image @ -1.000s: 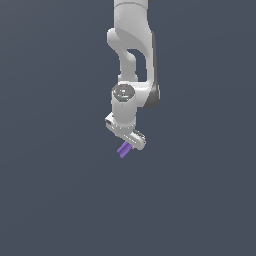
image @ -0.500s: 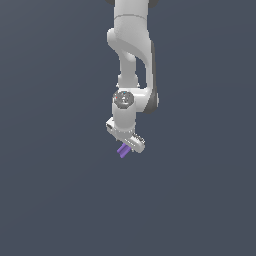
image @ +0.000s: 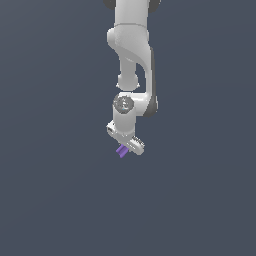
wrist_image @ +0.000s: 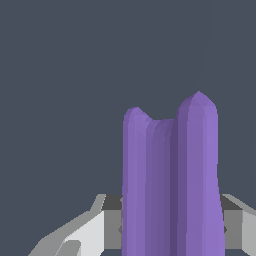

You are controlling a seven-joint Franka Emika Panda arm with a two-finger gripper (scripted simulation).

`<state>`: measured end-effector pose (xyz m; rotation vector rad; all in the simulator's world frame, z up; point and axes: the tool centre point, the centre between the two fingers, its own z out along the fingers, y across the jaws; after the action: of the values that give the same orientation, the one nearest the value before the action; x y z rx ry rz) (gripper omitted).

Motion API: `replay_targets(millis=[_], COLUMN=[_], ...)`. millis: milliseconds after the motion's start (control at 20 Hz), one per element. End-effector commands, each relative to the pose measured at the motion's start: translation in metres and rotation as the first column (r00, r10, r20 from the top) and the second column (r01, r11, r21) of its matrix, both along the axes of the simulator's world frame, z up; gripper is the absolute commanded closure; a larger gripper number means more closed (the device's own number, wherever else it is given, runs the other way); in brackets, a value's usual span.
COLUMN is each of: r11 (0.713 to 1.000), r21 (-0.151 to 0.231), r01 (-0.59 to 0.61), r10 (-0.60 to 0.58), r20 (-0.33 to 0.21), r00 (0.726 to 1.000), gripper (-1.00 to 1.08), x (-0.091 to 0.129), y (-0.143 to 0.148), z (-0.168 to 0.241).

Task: Pick up the object and move it to a goal position.

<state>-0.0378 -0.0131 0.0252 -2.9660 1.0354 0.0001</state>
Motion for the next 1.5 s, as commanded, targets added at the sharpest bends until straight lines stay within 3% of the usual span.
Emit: replay_targets(millis=[0, 750, 1100, 1450], r11=[1.0, 1.0, 1.0, 1.0], r21=[0.0, 0.0, 0.001, -0.001], r01=[0.0, 0.0, 0.0, 0.001], r10=[0.0, 0.0, 0.0, -0.001], r20=[0.0, 0.0, 0.0, 0.0], r00=[1.0, 1.0, 1.0, 1.0], gripper=[1.08, 1.08, 1.08, 1.08], x=[0.0, 0.0, 0.0, 0.0], y=[0.0, 0.007, 0.024, 0.051], z=[-0.001, 0.017, 0.063, 0.134])
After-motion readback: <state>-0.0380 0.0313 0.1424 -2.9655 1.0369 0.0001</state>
